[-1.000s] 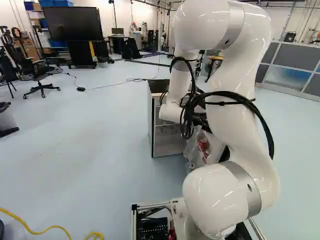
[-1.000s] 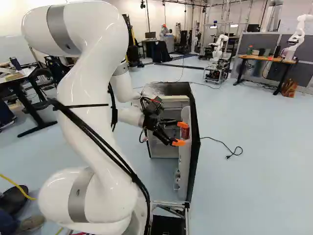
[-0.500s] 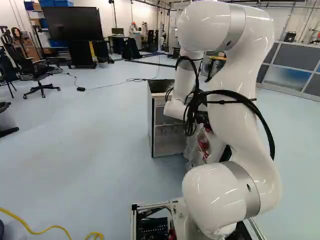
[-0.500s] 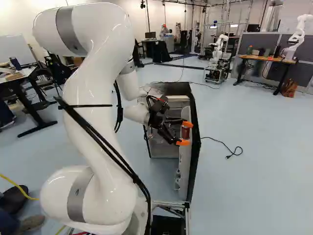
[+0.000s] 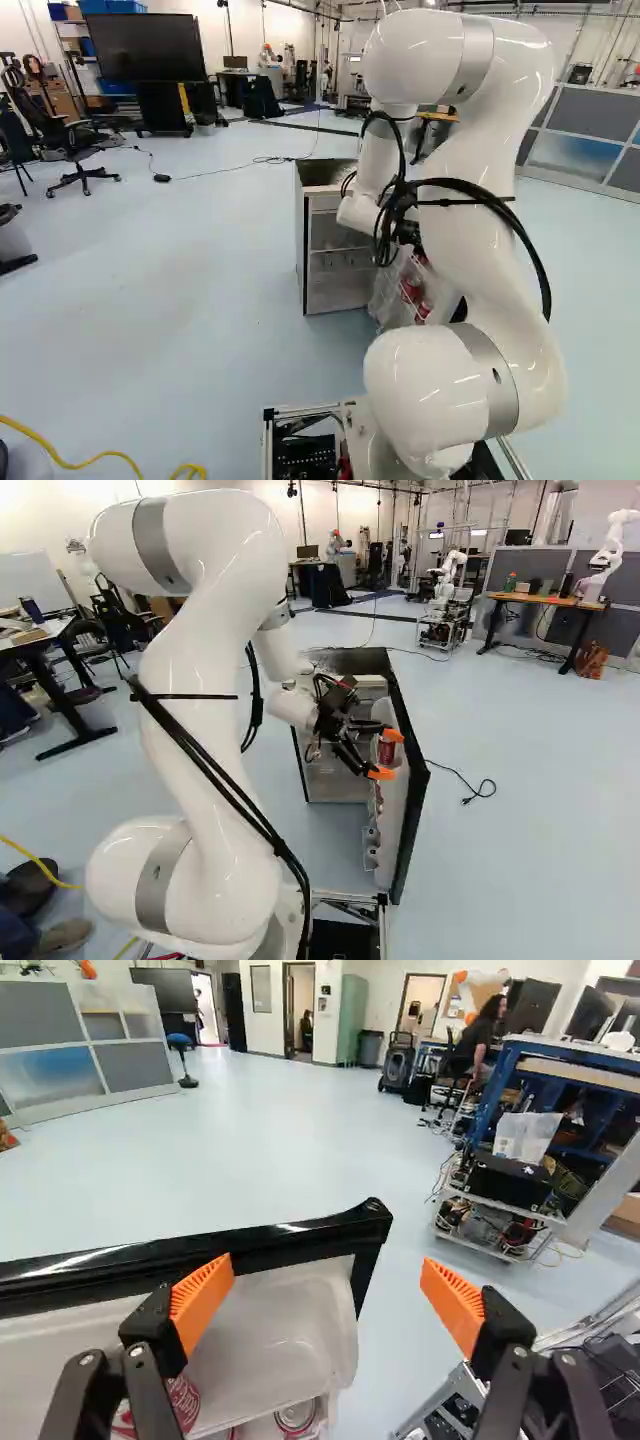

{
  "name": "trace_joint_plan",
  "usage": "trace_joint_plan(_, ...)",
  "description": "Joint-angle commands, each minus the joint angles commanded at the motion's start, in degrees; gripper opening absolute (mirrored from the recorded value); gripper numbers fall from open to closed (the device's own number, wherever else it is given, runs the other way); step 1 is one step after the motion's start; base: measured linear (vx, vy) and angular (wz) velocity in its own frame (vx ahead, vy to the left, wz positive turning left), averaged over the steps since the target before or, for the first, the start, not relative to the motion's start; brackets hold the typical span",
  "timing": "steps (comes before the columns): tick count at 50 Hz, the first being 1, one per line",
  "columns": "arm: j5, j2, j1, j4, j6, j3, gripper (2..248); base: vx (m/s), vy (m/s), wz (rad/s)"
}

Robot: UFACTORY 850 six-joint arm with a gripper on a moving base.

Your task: Grab a drink from the fridge

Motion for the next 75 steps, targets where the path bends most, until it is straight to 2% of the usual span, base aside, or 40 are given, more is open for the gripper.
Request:
trace_joint_plan(53,-0.01,-3.53,-7.35,0.0,0.0,-8.19,247,0.0,0.0,0.0)
trace_joint_plan(63,-0.01,-3.38,-7.37,0.0,0.0,-7.88,247,0.0,0.0,0.0)
trace_joint_plan(75,-0.01,-1.5,-5.24,-0.21,0.0,-3.6,247,0.0,0.0,0.0)
